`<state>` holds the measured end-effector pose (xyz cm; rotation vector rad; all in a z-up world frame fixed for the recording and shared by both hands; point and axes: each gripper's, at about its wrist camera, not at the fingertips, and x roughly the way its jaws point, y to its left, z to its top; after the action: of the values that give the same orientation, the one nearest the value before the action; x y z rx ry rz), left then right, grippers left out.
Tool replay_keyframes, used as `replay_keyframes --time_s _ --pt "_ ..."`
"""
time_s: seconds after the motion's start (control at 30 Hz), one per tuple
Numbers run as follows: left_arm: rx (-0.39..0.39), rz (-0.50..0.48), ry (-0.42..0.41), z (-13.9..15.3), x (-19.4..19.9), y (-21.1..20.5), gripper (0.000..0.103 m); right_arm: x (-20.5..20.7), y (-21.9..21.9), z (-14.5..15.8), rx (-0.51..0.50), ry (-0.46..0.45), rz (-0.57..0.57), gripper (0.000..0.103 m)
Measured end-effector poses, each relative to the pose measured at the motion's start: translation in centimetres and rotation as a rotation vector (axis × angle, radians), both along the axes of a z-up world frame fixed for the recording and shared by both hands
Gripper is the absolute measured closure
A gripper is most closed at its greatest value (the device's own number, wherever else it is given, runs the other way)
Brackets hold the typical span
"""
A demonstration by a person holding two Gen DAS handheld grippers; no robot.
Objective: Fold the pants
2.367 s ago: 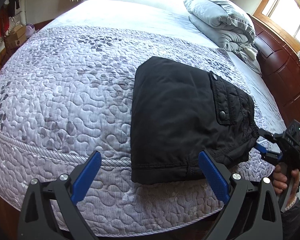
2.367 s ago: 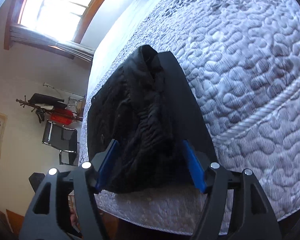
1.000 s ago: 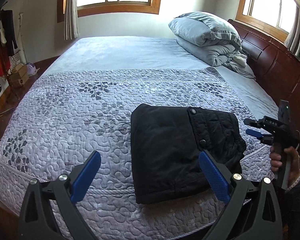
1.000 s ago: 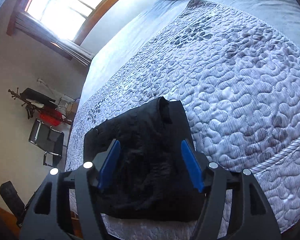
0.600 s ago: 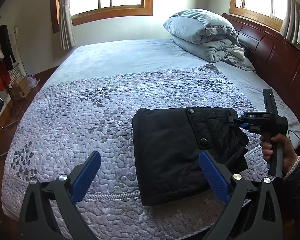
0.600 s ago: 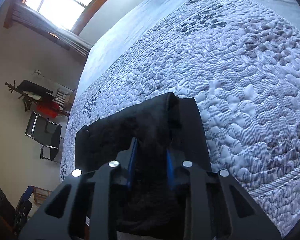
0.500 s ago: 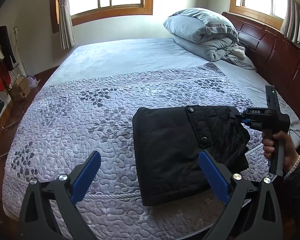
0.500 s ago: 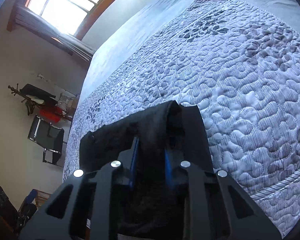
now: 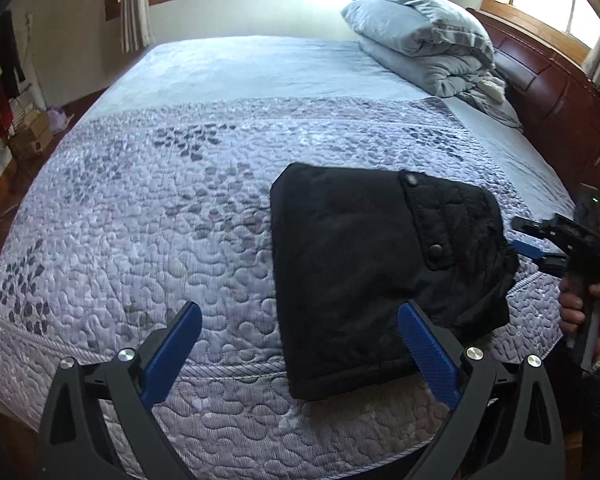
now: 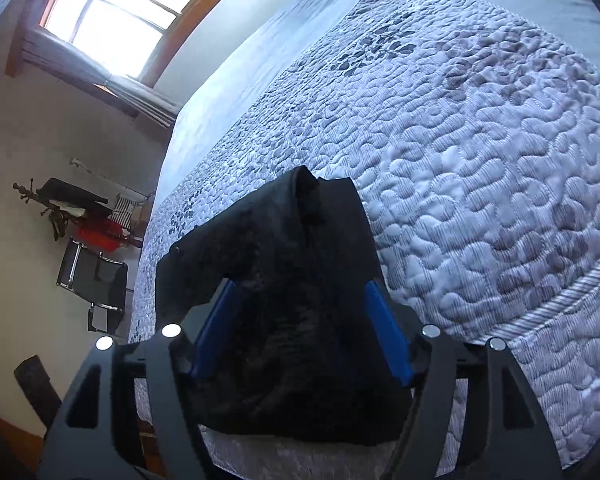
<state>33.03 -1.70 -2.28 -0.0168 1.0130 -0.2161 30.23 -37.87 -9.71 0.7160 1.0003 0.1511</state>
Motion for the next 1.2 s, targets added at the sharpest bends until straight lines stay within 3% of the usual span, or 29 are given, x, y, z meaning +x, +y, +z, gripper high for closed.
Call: replay_keyframes --time_s 0.03,0.3,0.47,0.63,0.73,1.0,1.2 --pt "-0.034 0.019 0.032 -1.0 0.6 1.1 0.004 -0.7 -0.4 0.2 0.005 0.003 0.006 0.022" --pt "-0.340 0.117 0.217 -6.7 3.4 6.6 0.004 -3.4 -1.7 0.8 0.048 0.003 0.057 0.016" --pt "-0.564 0.038 0.361 -9.5 5.2 6.0 0.004 -3.3 -2.0 -0.7 0.153 0.017 0.075 0.015" --pt "-0.668 -0.035 0.490 -12.4 6.8 5.1 0.004 -2.4 -2.9 -3.0 0.277 0.057 0.089 0.014" --pt "-0.771 -0.073 0.564 -13.9 7.4 4.8 0.004 -2.1 -3.3 -3.8 0.321 0.070 0.096 0.014" --pt "-0.859 -0.126 0.638 -16.1 9.3 4.3 0.004 -0.6 -3.8 -5.7 0.372 0.105 0.153 0.013" --pt "-0.858 -0.212 0.699 -17.0 10.6 3.3 0.004 0.6 -3.2 -6.9 0.381 0.145 0.221 0.013"
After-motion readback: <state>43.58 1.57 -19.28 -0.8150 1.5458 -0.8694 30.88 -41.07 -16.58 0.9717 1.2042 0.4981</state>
